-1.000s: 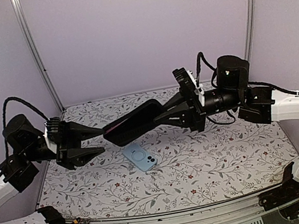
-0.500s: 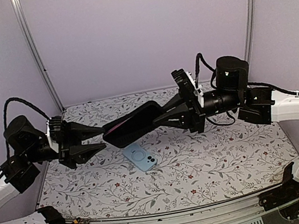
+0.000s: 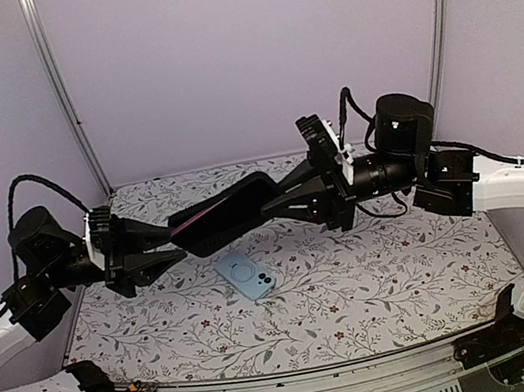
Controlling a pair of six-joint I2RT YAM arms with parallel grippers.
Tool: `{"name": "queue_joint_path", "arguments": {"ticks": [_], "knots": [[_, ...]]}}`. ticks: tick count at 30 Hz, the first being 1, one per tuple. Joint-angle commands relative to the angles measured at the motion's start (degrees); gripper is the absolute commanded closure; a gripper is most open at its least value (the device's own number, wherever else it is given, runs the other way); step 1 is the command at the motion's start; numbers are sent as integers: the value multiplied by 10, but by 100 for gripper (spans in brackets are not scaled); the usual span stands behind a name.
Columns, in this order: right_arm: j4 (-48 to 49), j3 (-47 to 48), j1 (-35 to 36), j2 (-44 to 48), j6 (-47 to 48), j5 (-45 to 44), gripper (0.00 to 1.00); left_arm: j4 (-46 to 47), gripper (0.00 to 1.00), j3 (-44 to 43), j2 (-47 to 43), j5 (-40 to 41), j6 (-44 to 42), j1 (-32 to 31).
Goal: Take the phone out of the phone case
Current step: Pass from the right arm to the left
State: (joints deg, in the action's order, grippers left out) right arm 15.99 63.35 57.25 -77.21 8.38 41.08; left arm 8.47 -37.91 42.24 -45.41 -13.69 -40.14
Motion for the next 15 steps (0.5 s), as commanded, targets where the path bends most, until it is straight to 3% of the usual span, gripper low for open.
{"name": "queue_joint_path", "arguments": {"ticks": [1,6,15], "knots": [[57,32,21,-9,-5,29,100,27,70,19,3,9,20,-4],[67,38,26,-25,-5,30,100,70,73,34,1,6,50,-4],[100,26,30,-42,-9,31,100,102,97,37,8,40,71,-4]]}}
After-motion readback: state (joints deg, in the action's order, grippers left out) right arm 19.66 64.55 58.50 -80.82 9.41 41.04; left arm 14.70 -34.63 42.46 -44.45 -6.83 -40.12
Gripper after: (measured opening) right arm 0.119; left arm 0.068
